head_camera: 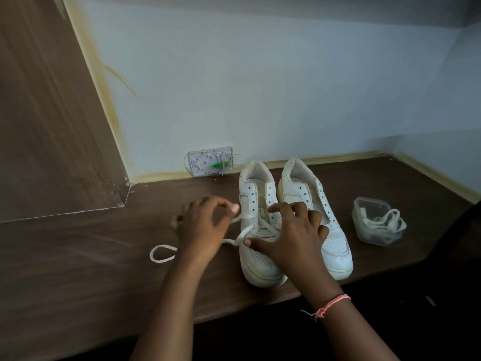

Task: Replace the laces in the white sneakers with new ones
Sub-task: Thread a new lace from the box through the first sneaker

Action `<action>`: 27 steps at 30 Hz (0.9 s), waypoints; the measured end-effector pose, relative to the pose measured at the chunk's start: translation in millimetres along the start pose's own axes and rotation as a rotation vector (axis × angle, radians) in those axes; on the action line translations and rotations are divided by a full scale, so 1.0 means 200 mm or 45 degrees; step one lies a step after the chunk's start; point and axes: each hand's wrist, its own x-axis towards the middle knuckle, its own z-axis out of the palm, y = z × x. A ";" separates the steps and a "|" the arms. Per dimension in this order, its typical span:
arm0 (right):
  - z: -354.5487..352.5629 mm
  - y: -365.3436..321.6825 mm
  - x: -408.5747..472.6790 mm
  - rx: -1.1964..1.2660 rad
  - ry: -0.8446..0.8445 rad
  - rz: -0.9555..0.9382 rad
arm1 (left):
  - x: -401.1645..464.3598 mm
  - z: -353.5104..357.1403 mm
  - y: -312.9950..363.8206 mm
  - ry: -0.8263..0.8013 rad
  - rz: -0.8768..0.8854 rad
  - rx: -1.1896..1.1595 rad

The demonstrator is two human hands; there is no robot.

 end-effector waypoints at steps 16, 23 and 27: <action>0.01 0.00 -0.01 -0.022 -0.001 -0.012 | 0.12 -0.01 -0.13 0.655 -0.487 -0.553; 0.01 0.01 -0.01 -0.049 0.015 -0.025 | 0.03 -0.07 -0.13 0.428 -0.379 -0.073; 0.02 0.01 0.00 -0.053 0.026 -0.030 | 0.00 0.04 0.05 -0.034 0.005 0.080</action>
